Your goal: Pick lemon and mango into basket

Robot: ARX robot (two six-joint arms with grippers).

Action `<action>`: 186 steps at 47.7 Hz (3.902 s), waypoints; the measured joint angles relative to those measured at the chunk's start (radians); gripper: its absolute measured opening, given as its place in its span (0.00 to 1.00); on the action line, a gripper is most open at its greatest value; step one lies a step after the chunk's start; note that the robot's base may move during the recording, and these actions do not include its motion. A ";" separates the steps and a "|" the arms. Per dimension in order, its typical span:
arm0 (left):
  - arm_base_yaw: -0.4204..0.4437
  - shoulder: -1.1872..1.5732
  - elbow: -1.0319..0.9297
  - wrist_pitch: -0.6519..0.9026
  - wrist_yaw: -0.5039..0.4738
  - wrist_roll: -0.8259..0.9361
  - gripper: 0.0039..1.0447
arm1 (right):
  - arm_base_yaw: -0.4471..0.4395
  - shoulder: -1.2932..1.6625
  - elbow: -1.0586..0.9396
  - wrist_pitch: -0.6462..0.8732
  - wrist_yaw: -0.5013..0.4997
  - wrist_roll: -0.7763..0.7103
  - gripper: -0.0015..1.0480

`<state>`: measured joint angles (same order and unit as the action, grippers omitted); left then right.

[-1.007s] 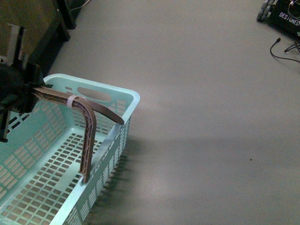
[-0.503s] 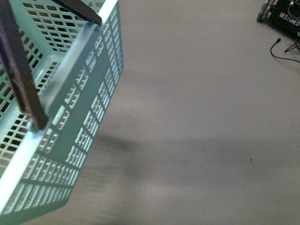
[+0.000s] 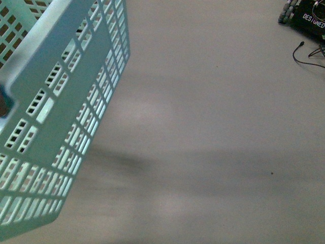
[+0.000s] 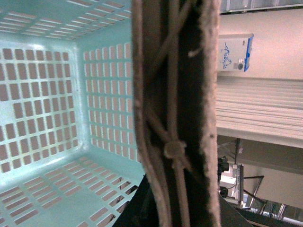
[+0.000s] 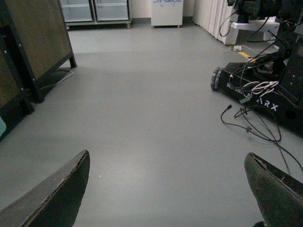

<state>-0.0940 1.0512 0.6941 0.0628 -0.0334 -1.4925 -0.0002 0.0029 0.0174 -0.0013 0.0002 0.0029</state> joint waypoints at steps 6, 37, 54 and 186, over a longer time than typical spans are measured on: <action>0.000 0.000 0.000 0.000 -0.007 0.003 0.05 | 0.000 0.000 0.000 0.000 0.000 0.000 0.92; 0.001 0.002 0.000 -0.001 -0.002 0.002 0.05 | 0.000 0.000 0.000 0.000 0.000 0.000 0.92; 0.001 0.002 0.000 -0.001 -0.003 0.002 0.05 | 0.000 0.000 0.000 0.000 0.000 0.000 0.92; -0.001 0.002 0.003 -0.005 -0.003 -0.005 0.04 | 0.000 0.000 0.000 0.000 0.001 0.000 0.92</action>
<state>-0.0948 1.0527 0.6971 0.0582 -0.0360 -1.4979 -0.0002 0.0029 0.0174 -0.0013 0.0010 0.0029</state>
